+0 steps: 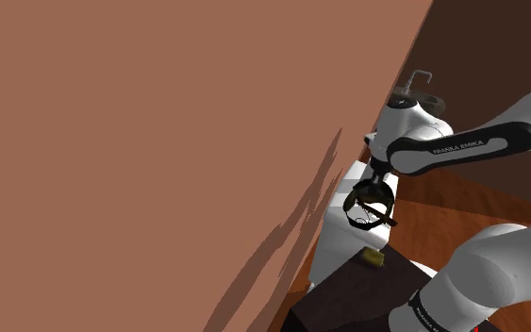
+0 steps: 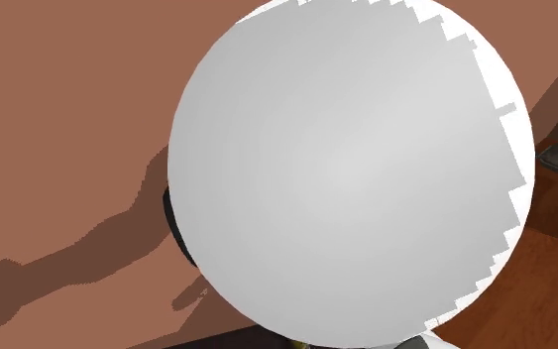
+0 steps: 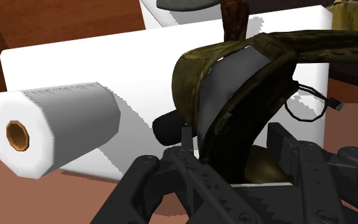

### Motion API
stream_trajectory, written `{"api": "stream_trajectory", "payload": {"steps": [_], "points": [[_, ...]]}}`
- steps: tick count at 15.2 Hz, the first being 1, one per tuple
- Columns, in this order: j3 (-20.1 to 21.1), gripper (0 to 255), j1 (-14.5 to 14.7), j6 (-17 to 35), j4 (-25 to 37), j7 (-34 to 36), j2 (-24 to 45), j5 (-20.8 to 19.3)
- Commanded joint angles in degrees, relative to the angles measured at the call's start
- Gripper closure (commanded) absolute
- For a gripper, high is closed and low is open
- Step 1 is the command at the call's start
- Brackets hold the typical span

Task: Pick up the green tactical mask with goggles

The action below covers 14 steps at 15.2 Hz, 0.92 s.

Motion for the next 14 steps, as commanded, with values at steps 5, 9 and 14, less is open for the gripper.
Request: {"api": "stream_trajectory", "payload": {"steps": [5, 9, 14], "points": [[0.49, 255, 0.72, -5.46, 2.44, -2.26, -3.27, 2.0], [0.89, 255, 1.13, -8.97, 4.4, -3.59, -4.98, 3.16], [1.21, 255, 1.41, -11.63, 6.08, -4.56, -6.08, 3.97]]}}
